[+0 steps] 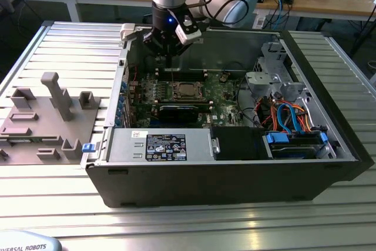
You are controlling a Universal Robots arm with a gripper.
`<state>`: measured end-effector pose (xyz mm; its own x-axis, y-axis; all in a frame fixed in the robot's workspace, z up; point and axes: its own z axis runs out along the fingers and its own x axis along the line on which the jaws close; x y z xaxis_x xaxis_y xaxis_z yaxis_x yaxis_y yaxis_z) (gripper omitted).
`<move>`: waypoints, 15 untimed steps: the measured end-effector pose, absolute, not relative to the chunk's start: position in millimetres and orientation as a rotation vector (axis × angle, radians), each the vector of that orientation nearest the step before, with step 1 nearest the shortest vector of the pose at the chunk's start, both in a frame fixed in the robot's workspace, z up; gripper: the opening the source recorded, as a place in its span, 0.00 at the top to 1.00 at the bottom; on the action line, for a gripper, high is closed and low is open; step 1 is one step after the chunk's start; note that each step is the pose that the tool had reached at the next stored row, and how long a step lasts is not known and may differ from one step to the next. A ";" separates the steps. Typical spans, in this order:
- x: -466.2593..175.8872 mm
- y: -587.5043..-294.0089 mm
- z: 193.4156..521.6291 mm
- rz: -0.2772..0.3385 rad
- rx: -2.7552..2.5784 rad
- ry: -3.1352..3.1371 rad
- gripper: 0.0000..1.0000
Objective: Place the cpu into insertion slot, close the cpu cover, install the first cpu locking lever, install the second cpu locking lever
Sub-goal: 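Install the first cpu locking lever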
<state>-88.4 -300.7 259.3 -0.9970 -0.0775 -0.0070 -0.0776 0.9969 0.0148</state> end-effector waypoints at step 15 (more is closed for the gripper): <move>-59.2 -300.6 259.0 0.024 -0.122 3.133 0.89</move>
<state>-59.2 -300.6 259.0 -0.9970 -0.0776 -0.0071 -0.0777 0.9969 0.0148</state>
